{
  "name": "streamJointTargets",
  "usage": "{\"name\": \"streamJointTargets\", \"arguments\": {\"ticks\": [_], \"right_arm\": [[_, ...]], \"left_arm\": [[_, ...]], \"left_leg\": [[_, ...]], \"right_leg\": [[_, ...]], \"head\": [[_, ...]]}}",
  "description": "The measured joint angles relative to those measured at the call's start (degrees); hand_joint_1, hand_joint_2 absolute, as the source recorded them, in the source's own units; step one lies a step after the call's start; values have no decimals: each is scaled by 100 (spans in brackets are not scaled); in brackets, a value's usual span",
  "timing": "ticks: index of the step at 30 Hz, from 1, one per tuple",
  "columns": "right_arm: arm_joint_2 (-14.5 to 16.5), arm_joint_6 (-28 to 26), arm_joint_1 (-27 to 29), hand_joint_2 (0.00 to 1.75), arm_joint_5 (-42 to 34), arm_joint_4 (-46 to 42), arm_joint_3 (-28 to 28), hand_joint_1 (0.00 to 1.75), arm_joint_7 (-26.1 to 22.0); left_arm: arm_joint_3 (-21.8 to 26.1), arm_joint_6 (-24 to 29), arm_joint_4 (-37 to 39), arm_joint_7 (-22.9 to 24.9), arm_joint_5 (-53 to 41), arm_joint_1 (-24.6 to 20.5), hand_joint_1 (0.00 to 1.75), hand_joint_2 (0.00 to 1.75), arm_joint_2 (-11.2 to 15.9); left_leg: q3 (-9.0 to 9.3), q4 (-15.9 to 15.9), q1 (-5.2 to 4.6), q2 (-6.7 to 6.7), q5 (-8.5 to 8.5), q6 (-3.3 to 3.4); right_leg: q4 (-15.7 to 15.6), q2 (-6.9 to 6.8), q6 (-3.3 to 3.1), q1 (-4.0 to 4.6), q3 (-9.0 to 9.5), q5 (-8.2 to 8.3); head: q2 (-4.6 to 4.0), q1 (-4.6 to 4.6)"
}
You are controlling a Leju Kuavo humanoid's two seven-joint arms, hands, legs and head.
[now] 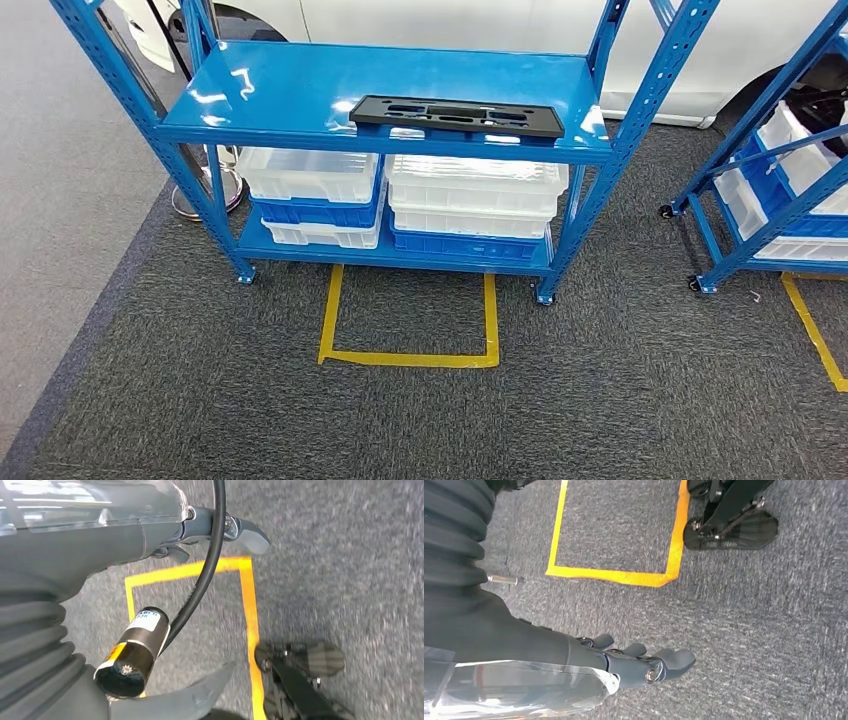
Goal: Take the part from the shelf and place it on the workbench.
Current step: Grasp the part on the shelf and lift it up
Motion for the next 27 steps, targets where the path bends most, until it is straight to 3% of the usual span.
{"name": "streamJointTargets", "arguments": {"ticks": [17,24,27], "right_arm": [[293,-522,-545,175,1585,575,-1023,0,51],[345,-603,-638,175,1893,682,-1205,0,13],[359,-642,-724,175,2081,693,-1203,0,-294]], "left_arm": [[1483,1091,556,-90,-2415,-572,0,175,-524],[1757,1159,675,-63,-2781,-661,0,175,-609],[1785,1105,694,-56,-2836,-672,0,175,-625]], "left_leg": [[1,0,0,0,1,0],[0,0,0,0,1,0],[-5,0,0,1,1,0]], "right_leg": [[0,0,0,0,1,0],[0,0,0,0,0,0],[1,0,0,0,1,1]], "head": [[0,0],[0,0],[0,0]]}}
